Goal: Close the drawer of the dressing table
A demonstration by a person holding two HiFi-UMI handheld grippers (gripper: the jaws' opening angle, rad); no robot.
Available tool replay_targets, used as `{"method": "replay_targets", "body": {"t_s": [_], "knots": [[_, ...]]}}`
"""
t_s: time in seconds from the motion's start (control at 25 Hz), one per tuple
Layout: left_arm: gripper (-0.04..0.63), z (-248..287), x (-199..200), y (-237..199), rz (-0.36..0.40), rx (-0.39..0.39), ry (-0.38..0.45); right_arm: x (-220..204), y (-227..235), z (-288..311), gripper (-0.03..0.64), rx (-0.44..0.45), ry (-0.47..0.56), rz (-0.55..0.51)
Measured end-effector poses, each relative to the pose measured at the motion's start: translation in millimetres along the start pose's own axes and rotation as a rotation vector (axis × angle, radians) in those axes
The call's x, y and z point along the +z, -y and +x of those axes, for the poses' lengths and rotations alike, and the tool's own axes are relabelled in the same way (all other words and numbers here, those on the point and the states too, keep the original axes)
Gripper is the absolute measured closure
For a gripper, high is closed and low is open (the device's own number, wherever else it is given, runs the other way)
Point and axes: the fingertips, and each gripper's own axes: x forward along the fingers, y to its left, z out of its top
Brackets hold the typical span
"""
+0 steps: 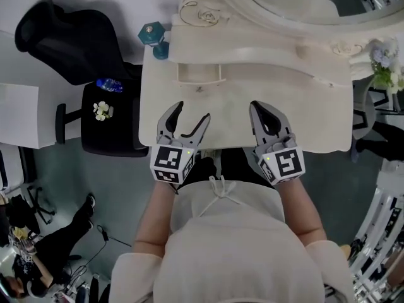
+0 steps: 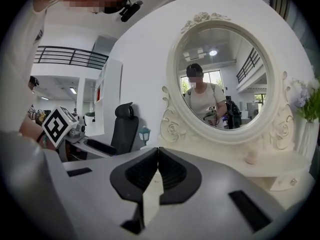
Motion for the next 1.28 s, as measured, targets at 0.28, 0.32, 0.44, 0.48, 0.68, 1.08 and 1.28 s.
{"method": "replay_targets", "body": {"t_s": [0.28,0.32,0.44,0.48,0.68,1.08,1.28], "knots": [[0.264,48.2,-40.5,-19.6,-0.028,0.062,-0.068,-31.2,22.3,39.6,0.611,0.052,-0.041,0.014],[0.264,55.2,-47.5,-23.2,-0.037,0.072,-0.086,-36.8,25.8,44.1,0.611,0.056,-0.05,0.019],[0.283,72.7,-65.3,-31.4,-0.074,0.092,-0.121,-55.8,34.1,54.7,0.611,0.064,-0.083,0.035],[0.291,77.0,-69.5,-33.4,-0.088,0.099,-0.129,-61.2,35.9,57.3,0.611,0.067,-0.094,0.041],[0.343,94.3,-79.1,-41.2,-0.112,0.132,-0.152,-70.6,41.8,67.9,0.611,0.078,-0.113,0.056],[0.492,105.7,-87.1,-50.6,-0.121,0.182,-0.183,-82.9,46.0,71.2,0.611,0.101,-0.141,0.063],[0.495,113.5,-83.6,-53.9,-0.116,0.176,-0.185,-88.1,49.8,68.8,0.611,0.101,-0.159,0.062]]}}
